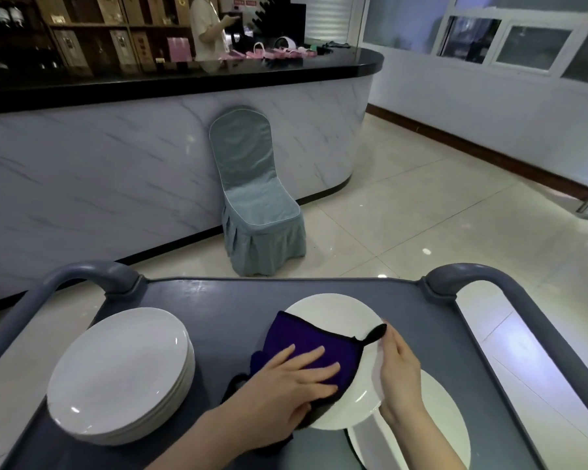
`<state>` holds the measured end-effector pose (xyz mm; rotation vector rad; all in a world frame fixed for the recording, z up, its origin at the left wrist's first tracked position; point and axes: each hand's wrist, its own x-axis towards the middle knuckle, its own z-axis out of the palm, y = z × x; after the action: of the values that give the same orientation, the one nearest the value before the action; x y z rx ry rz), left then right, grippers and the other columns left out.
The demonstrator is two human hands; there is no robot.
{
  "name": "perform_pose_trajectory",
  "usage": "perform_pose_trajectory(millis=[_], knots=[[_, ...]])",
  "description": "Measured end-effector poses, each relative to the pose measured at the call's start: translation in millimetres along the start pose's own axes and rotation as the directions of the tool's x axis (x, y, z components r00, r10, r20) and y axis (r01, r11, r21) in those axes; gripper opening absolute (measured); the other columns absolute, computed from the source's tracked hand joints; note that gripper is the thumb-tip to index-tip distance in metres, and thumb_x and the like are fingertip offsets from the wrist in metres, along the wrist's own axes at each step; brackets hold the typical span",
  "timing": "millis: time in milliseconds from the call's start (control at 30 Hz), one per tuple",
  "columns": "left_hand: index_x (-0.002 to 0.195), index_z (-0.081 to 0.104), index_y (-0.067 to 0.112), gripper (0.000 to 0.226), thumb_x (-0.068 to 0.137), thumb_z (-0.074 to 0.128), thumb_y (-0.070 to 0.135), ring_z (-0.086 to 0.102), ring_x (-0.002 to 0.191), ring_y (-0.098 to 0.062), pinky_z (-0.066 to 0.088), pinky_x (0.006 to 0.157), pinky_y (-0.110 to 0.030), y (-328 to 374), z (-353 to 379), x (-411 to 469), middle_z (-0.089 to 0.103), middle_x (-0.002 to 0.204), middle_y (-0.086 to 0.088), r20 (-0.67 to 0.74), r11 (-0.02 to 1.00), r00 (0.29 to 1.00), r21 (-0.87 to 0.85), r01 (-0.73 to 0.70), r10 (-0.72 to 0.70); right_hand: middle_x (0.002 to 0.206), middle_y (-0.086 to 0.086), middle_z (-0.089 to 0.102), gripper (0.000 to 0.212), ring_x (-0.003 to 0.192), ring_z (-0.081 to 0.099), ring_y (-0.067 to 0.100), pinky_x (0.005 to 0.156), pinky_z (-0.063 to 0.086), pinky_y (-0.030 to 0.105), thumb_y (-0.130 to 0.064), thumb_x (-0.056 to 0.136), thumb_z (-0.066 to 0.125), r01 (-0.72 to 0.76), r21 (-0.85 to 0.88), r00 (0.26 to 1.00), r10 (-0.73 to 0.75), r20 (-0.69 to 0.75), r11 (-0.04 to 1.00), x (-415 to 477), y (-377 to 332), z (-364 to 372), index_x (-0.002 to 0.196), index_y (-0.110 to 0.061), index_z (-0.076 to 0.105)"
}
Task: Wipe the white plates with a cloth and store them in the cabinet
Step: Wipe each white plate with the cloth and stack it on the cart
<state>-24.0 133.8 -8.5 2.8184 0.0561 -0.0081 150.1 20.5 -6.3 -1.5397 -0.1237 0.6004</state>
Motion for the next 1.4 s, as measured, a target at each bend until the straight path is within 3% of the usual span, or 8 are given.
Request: perform_pose_trajectory(millis=[233, 367, 467, 600, 700, 900, 1200, 1400], knots=[[0.156, 0.006, 0.033, 0.059, 0.104, 0.032, 0.031, -0.015, 0.144, 0.008, -0.008, 0.12, -0.026, 3, -12, 27, -0.007, 0.161, 0.022, 0.035, 0.988, 0.995, -0.122, 0.092, -0.088, 0.112, -0.01, 0.07, 0.023, 0.109, 0.064, 0.007, 0.104, 0.045, 0.031, -0.022, 0.105, 0.047, -0.073, 0.068, 0.993, 0.066, 0.098, 0.995, -27, 10, 19, 0.11, -0.024, 0.069], [0.154, -0.007, 0.03, 0.057, 0.106, 0.021, 0.038, -0.021, 0.145, 0.002, -0.011, 0.12, -0.027, -13, -11, 25, -0.021, 0.158, 0.018, -0.15, 0.941, 0.929, -0.033, 0.337, -0.338, 0.093, -0.035, 0.068, 0.023, 0.091, 0.06, -0.02, 0.08, 0.042, 0.008, -0.024, 0.104, 0.049, 0.046, 0.025, 0.998, -0.047, 0.044, 0.999, -29, -2, 19, 0.101, -0.035, 0.068], [0.153, -0.01, 0.029, 0.059, 0.104, 0.022, 0.038, -0.019, 0.146, -0.001, -0.014, 0.119, -0.028, -5, 4, 11, -0.021, 0.157, 0.018, -0.216, 0.849, 0.821, -0.14, 0.509, -0.528, 0.093, -0.035, 0.07, 0.036, 0.088, 0.061, -0.02, 0.078, 0.042, 0.013, -0.025, 0.104, 0.047, 0.115, 0.009, 0.993, -0.115, -0.012, 0.993, -23, -20, 10, 0.088, -0.044, 0.072], [0.151, -0.008, 0.034, 0.062, 0.095, 0.015, 0.045, -0.019, 0.147, -0.005, -0.007, 0.122, -0.041, 36, 23, 9, -0.016, 0.159, 0.019, -0.194, 0.911, 0.891, -0.065, 0.406, -0.411, 0.105, -0.025, 0.071, 0.031, 0.1, 0.062, -0.011, 0.091, 0.044, 0.022, -0.026, 0.104, 0.045, 0.146, 0.044, 0.988, -0.143, -0.053, 0.988, -26, -20, 12, 0.097, -0.041, 0.071], [0.155, 0.016, 0.024, 0.058, 0.1, 0.029, 0.037, 0.003, 0.151, -0.01, 0.006, 0.123, -0.041, 50, 21, 21, 0.009, 0.163, 0.01, -0.268, 0.967, 0.93, -0.028, 0.254, -0.252, 0.094, -0.037, 0.066, 0.026, 0.089, 0.056, -0.026, 0.078, 0.042, 0.003, -0.025, 0.105, 0.045, 0.118, 0.05, 0.993, -0.118, -0.001, 0.992, -37, -6, 21, 0.098, -0.041, 0.065], [0.15, -0.018, 0.034, 0.057, 0.104, 0.015, 0.044, -0.027, 0.143, 0.001, -0.013, 0.121, -0.032, 4, -4, 36, -0.028, 0.155, 0.021, -0.263, 0.886, 0.847, -0.096, 0.453, -0.462, 0.103, -0.034, 0.068, 0.024, 0.1, 0.057, -0.021, 0.087, 0.04, 0.01, -0.024, 0.104, 0.049, 0.145, 0.041, 0.989, -0.146, 0.016, 0.989, -37, -11, 24, 0.102, -0.037, 0.068], [0.144, 0.048, 0.02, 0.058, 0.089, 0.04, 0.036, 0.042, 0.138, -0.016, 0.045, 0.104, -0.049, 45, 17, 1, 0.037, 0.153, 0.005, -0.229, 0.927, 0.914, 0.093, 0.364, -0.335, 0.092, -0.034, 0.07, 0.032, 0.089, 0.061, -0.019, 0.083, 0.042, 0.017, -0.027, 0.104, 0.047, 0.141, 0.08, 0.985, -0.132, -0.11, 0.987, -30, -23, 12, 0.088, -0.044, 0.07], [0.154, -0.009, 0.027, 0.058, 0.103, 0.015, 0.04, -0.021, 0.146, -0.006, -0.009, 0.121, -0.042, 26, 0, 41, -0.023, 0.159, 0.016, -0.219, 0.922, 0.897, -0.04, 0.385, -0.384, 0.079, -0.04, 0.065, 0.026, 0.081, 0.058, -0.027, 0.075, 0.04, 0.008, -0.022, 0.104, 0.048, 0.09, 0.055, 0.996, -0.091, 0.024, 0.994, -47, 7, 26, 0.093, -0.038, 0.065]])
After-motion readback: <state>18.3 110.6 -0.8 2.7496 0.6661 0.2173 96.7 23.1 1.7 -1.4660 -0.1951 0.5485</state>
